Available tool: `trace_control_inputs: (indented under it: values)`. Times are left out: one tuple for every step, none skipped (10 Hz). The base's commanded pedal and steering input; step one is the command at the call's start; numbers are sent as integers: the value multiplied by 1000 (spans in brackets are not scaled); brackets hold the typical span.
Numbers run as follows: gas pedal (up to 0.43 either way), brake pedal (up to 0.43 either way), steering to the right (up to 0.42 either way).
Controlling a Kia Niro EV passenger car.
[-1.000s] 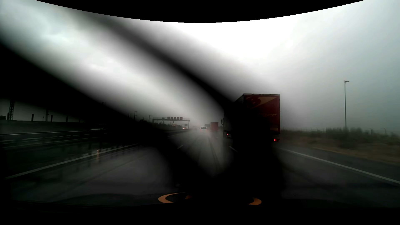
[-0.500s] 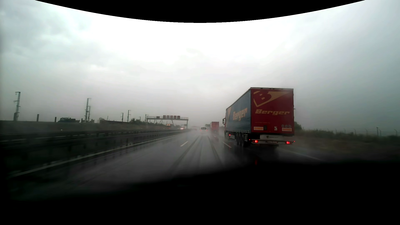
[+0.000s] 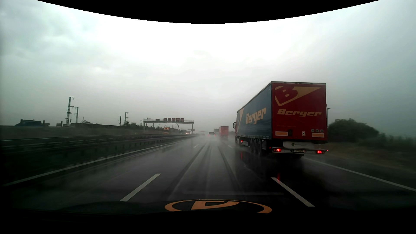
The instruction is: Follow the waypoints while adhering to traffic rules and regulations
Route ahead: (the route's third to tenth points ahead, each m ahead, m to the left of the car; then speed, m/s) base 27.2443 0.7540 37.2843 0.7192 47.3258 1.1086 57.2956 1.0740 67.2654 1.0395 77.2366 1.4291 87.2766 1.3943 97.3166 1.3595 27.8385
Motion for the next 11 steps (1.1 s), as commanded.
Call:
trace_control_inputs:
  values:
    - [110,0,-2]
    - [110,0,-2]
    - [110,0,-1]
    - [118,0,-1]
    - [118,0,-1]
    - [118,0,-1]
    - [118,0,-3]
    - [118,0,-3]
    - [118,0,-3]
    - [118,0,-3]
    - [118,0,-4]
